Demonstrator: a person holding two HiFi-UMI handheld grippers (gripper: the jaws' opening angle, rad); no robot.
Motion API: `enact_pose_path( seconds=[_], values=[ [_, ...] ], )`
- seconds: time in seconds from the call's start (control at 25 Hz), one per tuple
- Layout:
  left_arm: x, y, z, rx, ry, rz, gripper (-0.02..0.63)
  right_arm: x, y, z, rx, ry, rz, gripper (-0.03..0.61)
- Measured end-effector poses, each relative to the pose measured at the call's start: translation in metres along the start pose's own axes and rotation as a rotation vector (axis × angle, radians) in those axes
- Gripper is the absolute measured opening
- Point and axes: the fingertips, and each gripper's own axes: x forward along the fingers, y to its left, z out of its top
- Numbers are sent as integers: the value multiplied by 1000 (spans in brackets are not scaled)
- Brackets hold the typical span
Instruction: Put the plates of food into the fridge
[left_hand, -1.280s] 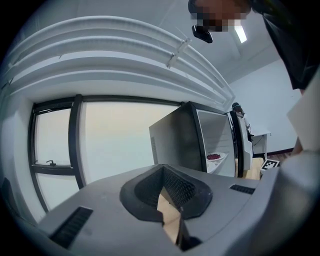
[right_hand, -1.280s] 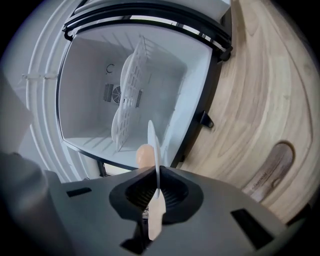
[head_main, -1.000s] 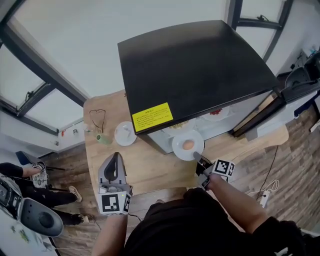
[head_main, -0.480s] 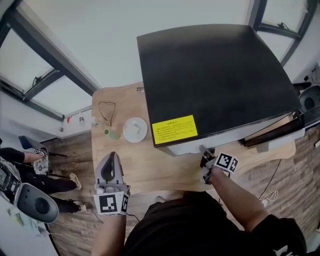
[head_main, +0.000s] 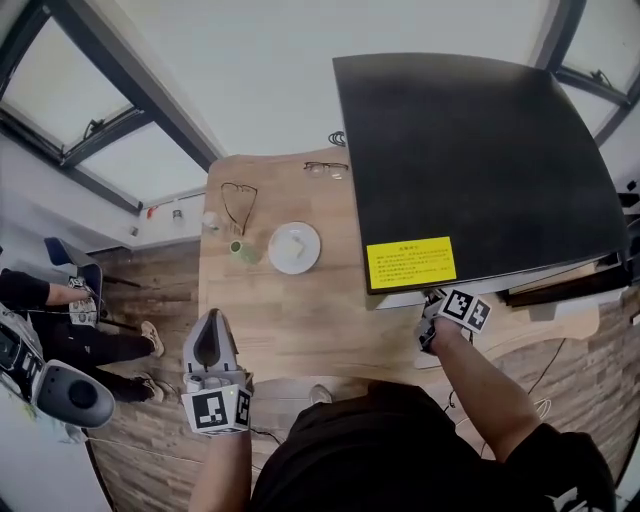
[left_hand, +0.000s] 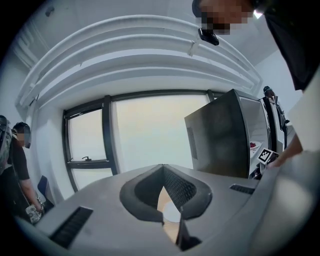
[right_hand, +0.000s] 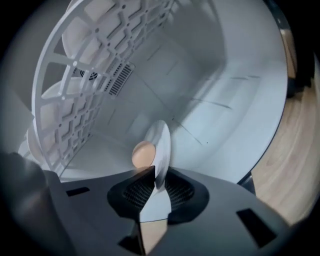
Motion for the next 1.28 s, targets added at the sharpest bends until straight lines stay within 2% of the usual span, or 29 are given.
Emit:
enact_pose_path(
  seconds=[0.36,0.64,0.96,1.16,1.28],
  values=[
    [-18,13,-1,0,-13,17,5,4,-2,6,-330,31,-256,149],
    [-24,18,9,12,-50,-6,5,4,-6,5,-510,52,-388,219],
    [-22,11,25,20,-93,-56,5,-30,14,13,-579,-72,-354,219],
    [-14,-11,24,6,-101,-116,5,-77,35,28,-659,-202,-269,218],
    [-6,-29,23,-5,-103,-161,5,-107,46,37,-645,-256,-206,183]
  ],
)
